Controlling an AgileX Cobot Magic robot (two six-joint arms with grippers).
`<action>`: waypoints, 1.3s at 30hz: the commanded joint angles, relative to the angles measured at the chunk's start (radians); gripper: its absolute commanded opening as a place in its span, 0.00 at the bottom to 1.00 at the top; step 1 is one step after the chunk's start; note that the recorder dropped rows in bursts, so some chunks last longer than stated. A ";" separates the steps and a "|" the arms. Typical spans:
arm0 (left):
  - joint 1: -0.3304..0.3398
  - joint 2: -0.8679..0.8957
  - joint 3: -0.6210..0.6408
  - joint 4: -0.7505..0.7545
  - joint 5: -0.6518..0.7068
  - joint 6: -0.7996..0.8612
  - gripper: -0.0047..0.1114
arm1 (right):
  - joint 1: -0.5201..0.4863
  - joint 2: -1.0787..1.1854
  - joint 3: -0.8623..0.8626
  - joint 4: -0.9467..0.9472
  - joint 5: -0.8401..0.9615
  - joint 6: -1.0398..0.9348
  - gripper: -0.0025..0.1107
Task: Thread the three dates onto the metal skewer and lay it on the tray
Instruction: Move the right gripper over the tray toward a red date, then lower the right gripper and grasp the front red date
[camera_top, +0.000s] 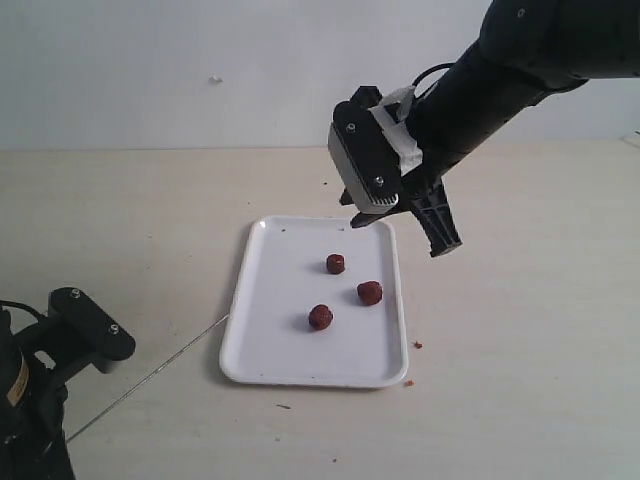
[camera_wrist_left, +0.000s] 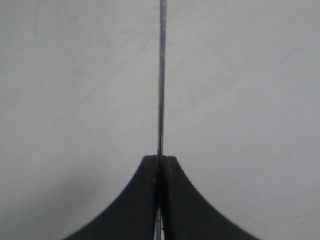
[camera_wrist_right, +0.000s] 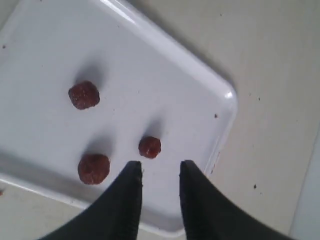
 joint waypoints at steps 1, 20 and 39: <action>0.002 -0.007 0.008 -0.004 -0.021 0.002 0.04 | 0.053 0.005 -0.009 0.016 0.026 -0.060 0.40; 0.002 -0.007 0.008 -0.013 -0.023 -0.002 0.04 | 0.243 0.189 -0.011 -0.524 -0.109 0.168 0.42; 0.002 -0.007 0.008 -0.013 -0.045 -0.004 0.04 | 0.250 0.269 -0.031 -0.513 -0.157 0.081 0.42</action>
